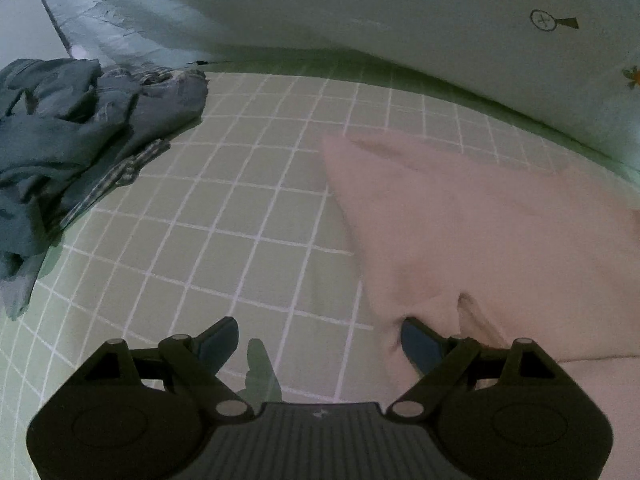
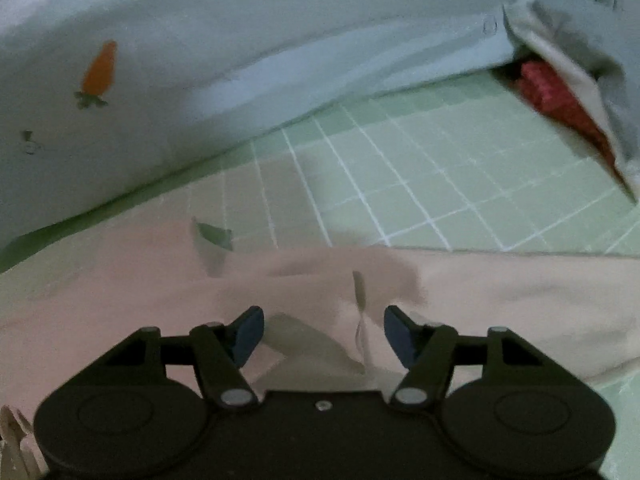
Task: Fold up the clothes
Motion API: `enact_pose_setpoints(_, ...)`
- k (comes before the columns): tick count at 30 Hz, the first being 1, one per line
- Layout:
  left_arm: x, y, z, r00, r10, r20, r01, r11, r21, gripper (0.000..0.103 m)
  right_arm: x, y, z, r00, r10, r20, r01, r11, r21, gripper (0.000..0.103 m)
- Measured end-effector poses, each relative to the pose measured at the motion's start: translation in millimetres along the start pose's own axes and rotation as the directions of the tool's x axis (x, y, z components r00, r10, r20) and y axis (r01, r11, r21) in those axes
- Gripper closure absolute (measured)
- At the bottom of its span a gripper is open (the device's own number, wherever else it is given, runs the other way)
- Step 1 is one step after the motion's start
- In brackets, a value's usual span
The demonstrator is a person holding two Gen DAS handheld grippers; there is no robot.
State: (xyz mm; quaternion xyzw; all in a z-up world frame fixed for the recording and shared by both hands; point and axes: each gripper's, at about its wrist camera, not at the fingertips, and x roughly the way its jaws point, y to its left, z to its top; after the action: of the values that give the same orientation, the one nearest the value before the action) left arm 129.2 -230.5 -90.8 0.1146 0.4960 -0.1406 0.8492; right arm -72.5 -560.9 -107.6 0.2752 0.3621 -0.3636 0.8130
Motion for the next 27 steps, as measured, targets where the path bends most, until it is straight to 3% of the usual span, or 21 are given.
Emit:
enact_pose_setpoints(2, 1.8, -0.7, -0.1, 1.000, 0.001, -0.005, -0.001, 1.000, 0.004, 0.014, 3.2, -1.9, -2.4, 1.000, 0.017, 0.004, -0.017, 0.999, 0.034, 0.034)
enact_pose_setpoints(5, 3.1, -0.5, -0.5, 1.000, 0.000, -0.007, 0.000, 1.000, 0.008, 0.014, 5.2, 7.3, -4.6, 1.000, 0.008, 0.005, -0.008, 0.999, -0.045, 0.038)
enact_pose_setpoints(8, 3.0, 0.3, 0.0, 1.000, -0.003, -0.007, 0.003, 1.000, 0.010, 0.014, 4.0, 11.4, -4.0, 1.000, 0.020, -0.010, -0.021, 0.996, -0.091, 0.061)
enact_pose_setpoints(10, 2.8, 0.6, 0.4, 1.000, -0.006, -0.006, 0.006, 1.000, 0.009, 0.014, 2.8, 12.4, -3.1, 0.999, 0.029, -0.022, -0.031, 0.994, -0.105, 0.088)
enact_pose_setpoints(12, 1.8, 0.7, 0.6, 1.000, -0.009, -0.001, 0.009, 1.000, 0.010, 0.014, 0.0, 10.1, -0.1, 0.999, 0.036, -0.017, -0.038, 0.993, -0.113, 0.100)
enact_pose_setpoints(15, -1.4, 1.3, 2.2, 1.000, -0.015, 0.009, 0.015, 1.000, 0.010, 0.014, -6.8, 7.9, 6.0, 0.999, 0.048, 0.007, -0.047, 0.991, -0.124, 0.100)
enact_pose_setpoints(18, -8.2, 1.1, 5.2, 0.999, -0.032, 0.036, 0.032, 0.999, 0.010, 0.014, -24.1, 13.6, 17.6, 0.995, 0.041, 0.085, -0.026, 0.985, -0.168, 0.100)
enact_pose_setpoints(21, -14.4, -0.1, 10.3, 0.997, -0.053, 0.064, 0.052, 0.999, 0.012, 0.014, -45.2, 10.5, 35.6, 0.981, 0.069, 0.184, -0.044, 0.990, -0.137, 0.100)
enact_pose_setpoints(27, -18.5, -0.5, 21.4, 0.990, -0.097, 0.103, 0.096, 0.995, 0.017, 0.013, -53.1, -19.9, 65.9, 0.954, -0.082, 0.288, 0.083, 0.996, 0.009, 0.100)
